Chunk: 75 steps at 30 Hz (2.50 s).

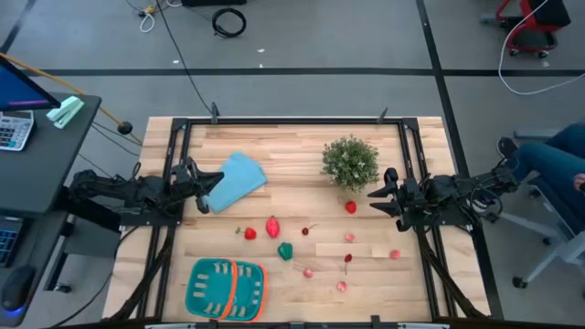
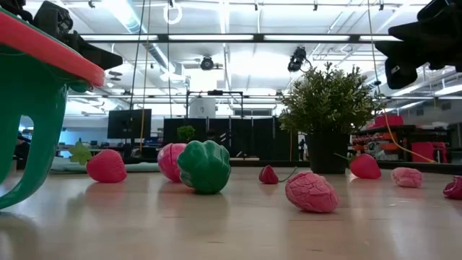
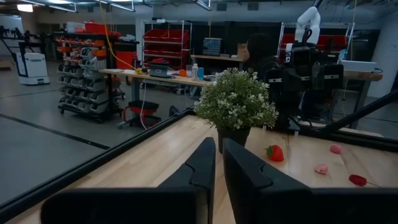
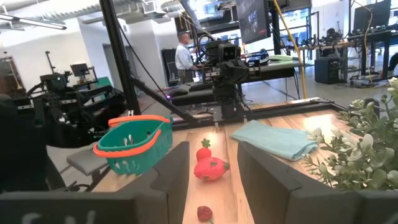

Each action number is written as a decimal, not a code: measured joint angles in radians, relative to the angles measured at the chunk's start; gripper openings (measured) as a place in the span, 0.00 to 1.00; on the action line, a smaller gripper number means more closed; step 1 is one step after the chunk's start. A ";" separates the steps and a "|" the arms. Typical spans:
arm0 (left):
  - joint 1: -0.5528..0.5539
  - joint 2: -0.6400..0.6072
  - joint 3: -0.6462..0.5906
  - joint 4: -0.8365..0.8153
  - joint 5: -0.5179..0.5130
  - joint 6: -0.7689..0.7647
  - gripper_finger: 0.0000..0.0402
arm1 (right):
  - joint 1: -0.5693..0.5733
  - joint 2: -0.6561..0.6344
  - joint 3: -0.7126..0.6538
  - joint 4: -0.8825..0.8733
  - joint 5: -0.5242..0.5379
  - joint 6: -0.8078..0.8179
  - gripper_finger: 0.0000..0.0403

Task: Pick and placing Produce into tupperware

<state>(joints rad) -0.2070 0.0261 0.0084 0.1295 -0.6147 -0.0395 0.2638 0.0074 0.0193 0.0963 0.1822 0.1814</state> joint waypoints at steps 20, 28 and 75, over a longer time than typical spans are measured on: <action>0.000 0.000 0.000 0.000 0.000 0.000 0.09 | 0.000 0.000 0.000 0.000 0.000 0.000 0.36; 0.003 0.000 0.000 -0.010 -0.001 0.104 0.09 | 0.000 0.000 0.000 0.000 0.000 0.000 0.36; 0.004 0.000 0.000 0.255 -0.001 0.206 0.08 | 0.000 0.000 0.000 0.002 0.000 0.040 0.36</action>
<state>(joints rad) -0.2031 0.0257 0.0086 0.3843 -0.6159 0.1669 0.2638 0.0078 0.0196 0.0982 0.1822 0.2218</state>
